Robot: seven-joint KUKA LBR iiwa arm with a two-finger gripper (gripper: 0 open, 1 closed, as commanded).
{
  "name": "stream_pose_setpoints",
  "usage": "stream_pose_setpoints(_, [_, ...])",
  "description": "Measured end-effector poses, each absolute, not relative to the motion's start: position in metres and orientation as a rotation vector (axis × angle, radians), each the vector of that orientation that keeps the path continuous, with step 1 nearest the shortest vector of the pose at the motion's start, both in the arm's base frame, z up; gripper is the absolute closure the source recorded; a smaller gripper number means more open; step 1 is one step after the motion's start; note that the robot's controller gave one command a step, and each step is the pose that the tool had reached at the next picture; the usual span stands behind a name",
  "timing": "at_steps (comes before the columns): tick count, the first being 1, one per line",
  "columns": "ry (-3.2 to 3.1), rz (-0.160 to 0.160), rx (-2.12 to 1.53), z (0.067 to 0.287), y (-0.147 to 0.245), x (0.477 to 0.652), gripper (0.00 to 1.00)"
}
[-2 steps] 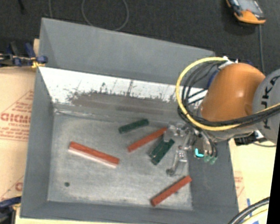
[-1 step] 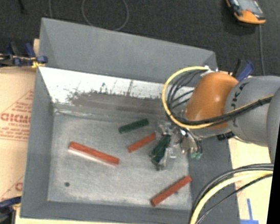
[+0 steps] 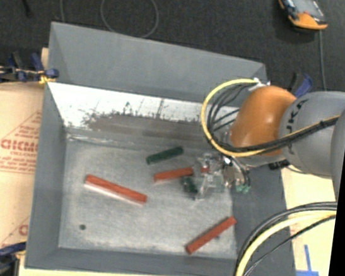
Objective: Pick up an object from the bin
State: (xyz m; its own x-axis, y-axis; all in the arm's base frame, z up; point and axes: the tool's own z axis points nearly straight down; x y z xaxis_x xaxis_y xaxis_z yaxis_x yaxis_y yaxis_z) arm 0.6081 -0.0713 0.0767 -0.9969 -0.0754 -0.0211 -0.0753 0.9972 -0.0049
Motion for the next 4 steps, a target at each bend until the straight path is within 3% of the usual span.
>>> stream_pose_setpoints(1, [3.127, -0.005, -0.078, 0.214, -0.082, 0.603, 1.0])
stream_pose_setpoints(2, [3.149, 0.005, -0.015, 0.161, -0.025, 0.521, 1.0])
stream_pose_setpoints(3, [3.139, 0.0, -0.011, 0.164, -0.028, 0.525, 0.0])
stream_pose_setpoints(4, [3.123, -0.001, -0.334, 0.07, -0.045, 0.486, 0.0])
